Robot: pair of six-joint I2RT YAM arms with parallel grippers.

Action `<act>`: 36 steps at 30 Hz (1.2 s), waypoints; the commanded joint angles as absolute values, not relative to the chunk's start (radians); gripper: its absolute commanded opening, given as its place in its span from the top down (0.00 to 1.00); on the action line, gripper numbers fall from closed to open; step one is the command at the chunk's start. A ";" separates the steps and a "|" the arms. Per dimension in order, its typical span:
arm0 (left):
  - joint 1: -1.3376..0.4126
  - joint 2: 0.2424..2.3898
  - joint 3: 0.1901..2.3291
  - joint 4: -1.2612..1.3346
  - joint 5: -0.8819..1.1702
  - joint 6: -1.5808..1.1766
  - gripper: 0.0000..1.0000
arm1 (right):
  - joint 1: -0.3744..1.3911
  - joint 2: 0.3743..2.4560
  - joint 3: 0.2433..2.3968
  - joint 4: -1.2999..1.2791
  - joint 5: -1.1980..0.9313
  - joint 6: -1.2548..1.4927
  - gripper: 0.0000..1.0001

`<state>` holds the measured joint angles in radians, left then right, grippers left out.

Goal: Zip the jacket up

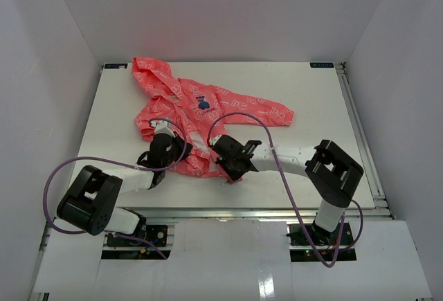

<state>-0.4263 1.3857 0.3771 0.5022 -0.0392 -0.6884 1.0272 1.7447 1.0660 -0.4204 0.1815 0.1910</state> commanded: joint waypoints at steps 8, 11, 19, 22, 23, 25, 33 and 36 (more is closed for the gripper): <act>-0.420 1.379 0.402 0.516 -0.031 -0.683 1.00 | 1.018 1.674 1.105 -0.427 0.237 0.204 0.88; -0.420 1.388 0.404 0.519 -0.032 -0.681 1.00 | 1.009 1.654 1.120 -0.427 0.238 0.206 0.90; -0.420 1.395 0.412 0.517 -0.029 -0.677 1.00 | 0.957 1.568 1.151 -0.377 0.131 0.187 0.92; -0.419 1.381 0.409 0.517 -0.027 -0.677 1.00 | 0.946 1.560 1.135 -0.347 0.095 0.190 0.92; -0.419 1.374 0.407 0.518 -0.023 -0.678 1.00 | 0.942 1.556 1.128 -0.325 0.074 0.192 0.92; -0.419 1.354 0.386 0.544 0.004 -0.670 1.00 | 0.932 1.539 1.092 -0.249 0.036 0.185 0.92; -0.420 1.137 0.269 0.828 0.267 -0.623 1.00 | 0.903 1.376 0.792 0.308 -0.164 0.108 0.92; -0.420 1.053 0.226 0.880 0.326 -0.632 1.00 | 0.891 1.336 0.727 0.436 -0.192 0.079 0.92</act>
<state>-0.4225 1.1794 0.2695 0.7052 0.1744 -0.6510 0.9038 1.4120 0.7898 0.0895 -0.0918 0.1427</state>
